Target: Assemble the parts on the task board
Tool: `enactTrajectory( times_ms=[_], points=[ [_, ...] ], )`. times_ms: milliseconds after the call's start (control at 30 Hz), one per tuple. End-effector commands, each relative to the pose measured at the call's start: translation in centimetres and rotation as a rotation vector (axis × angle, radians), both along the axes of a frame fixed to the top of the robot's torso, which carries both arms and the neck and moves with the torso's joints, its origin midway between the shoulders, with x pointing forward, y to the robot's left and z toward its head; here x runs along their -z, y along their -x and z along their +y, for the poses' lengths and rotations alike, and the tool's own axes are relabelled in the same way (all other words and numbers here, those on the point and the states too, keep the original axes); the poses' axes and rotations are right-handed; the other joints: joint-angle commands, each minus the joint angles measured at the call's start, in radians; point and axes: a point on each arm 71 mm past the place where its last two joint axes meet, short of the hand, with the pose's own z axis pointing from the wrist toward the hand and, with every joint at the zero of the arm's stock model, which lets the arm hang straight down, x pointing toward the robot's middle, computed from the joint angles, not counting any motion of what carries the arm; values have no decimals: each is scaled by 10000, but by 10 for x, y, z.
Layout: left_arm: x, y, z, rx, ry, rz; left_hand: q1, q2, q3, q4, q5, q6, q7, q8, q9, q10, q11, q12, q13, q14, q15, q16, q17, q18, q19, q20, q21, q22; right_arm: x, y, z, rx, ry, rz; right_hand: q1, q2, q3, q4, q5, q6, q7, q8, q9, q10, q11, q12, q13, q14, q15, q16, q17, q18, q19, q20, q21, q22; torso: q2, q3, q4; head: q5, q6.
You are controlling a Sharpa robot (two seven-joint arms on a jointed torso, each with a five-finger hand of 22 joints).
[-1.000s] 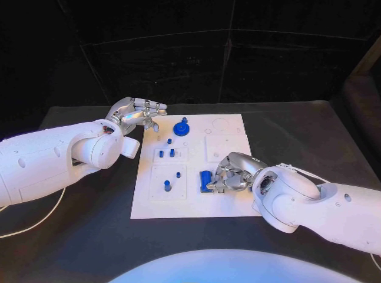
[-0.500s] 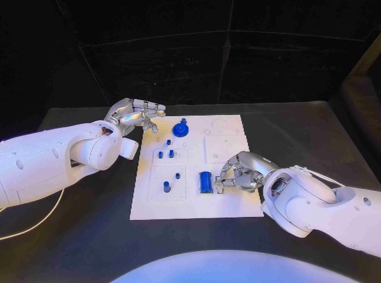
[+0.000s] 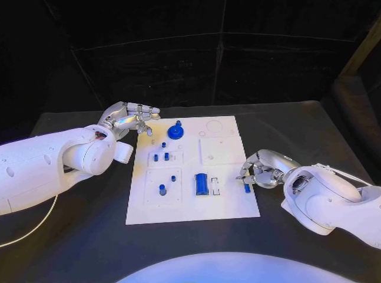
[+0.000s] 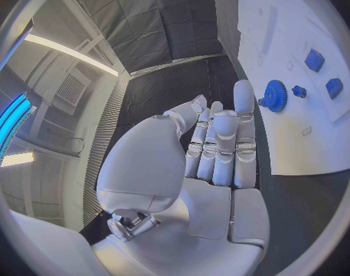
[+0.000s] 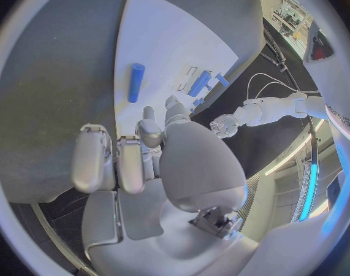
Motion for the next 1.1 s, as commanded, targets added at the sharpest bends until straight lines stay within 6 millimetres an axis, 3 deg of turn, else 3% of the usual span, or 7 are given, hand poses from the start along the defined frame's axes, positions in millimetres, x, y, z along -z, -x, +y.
enactTrajectory(
  times_ms=[33,300,367,1100],
  points=[
    [-2,0,-1,75,84,-76,3,69,-65,9,18,-35,14,68,-17,-43,12,40,13,-79,3,-5,-8,132,64,24,-59,-11,-2,0,-3,-212,698,-268,16,14,-74,11,-45,112,12,-34,-14,-43,1,-45,-20,576,61,-40,304,-148,-16,45,-34,7,-4,12,-5,-90,22],
    [-2,0,-1,74,85,-78,1,70,-70,10,18,-36,15,70,-17,-45,13,44,13,-79,4,-5,-11,131,65,24,-61,-13,3,-1,-12,-119,1353,72,-166,-43,-316,196,-368,288,-43,4,-28,-19,-38,-83,-52,577,29,-56,303,-149,-11,20,-36,19,-6,4,42,-202,31],
    [-2,0,0,60,80,-77,-4,71,-81,14,17,-39,18,74,-17,-51,16,53,13,-81,5,-3,-20,131,68,25,-65,-16,5,-2,-13,-155,1523,222,-225,-64,-399,271,-476,327,-58,23,-24,-4,-51,-78,-47,581,19,-53,317,-152,-4,10,-31,34,-2,8,27,-218,46],
    [-1,0,-1,94,78,-42,-4,71,-81,14,17,-39,18,74,-17,-51,16,53,13,-81,5,-3,-20,131,68,25,-65,-16,14,-5,-3,-609,2033,819,13,-39,-499,309,-588,591,-177,256,138,66,-151,-23,10,597,-62,-38,373,-173,44,-58,20,152,-1,0,24,-191,-47]
  ],
)
